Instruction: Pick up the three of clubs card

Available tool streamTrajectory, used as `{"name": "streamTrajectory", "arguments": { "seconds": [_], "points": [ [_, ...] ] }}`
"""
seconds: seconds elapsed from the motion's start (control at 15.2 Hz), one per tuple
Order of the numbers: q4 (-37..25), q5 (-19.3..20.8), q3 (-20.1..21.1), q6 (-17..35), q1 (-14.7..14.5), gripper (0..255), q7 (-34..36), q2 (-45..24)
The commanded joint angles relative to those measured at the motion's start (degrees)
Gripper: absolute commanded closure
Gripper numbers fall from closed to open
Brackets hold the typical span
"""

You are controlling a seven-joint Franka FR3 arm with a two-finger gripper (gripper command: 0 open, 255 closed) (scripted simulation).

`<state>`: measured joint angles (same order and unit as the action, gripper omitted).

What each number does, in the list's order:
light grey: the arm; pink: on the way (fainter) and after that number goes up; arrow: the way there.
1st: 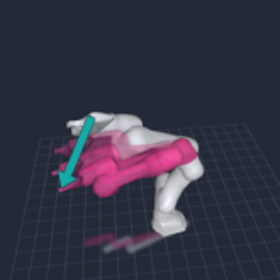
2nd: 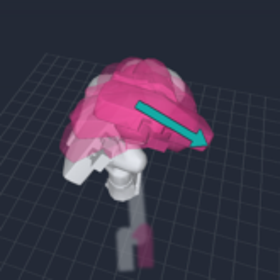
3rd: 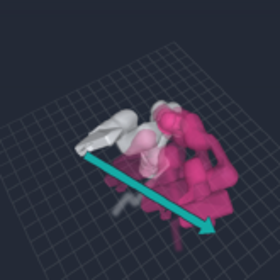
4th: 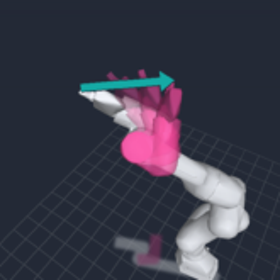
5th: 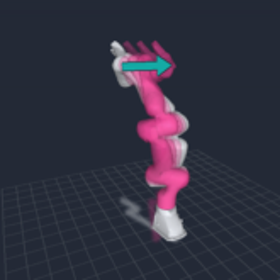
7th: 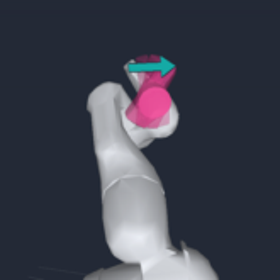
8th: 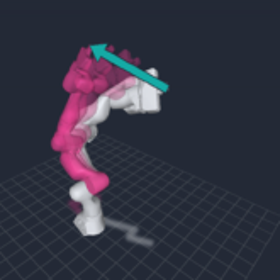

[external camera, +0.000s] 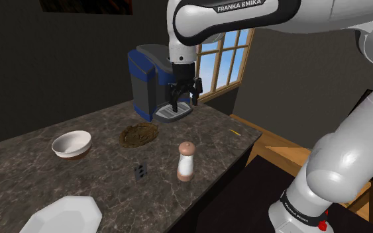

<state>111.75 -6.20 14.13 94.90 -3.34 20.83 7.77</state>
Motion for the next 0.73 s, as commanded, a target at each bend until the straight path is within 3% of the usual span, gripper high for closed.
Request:
{"name": "streamTrajectory", "arguments": {
  "seconds": [0.0, 0.66],
  "points": [
    [-3.9, 0.5, 1.2, -1.1, -0.6, 0, 2.3, -5.7],
    [-23.4, 2.1, 3.8, -8.1, -6.1, 0, 11.8, -32.2]
  ]
}}
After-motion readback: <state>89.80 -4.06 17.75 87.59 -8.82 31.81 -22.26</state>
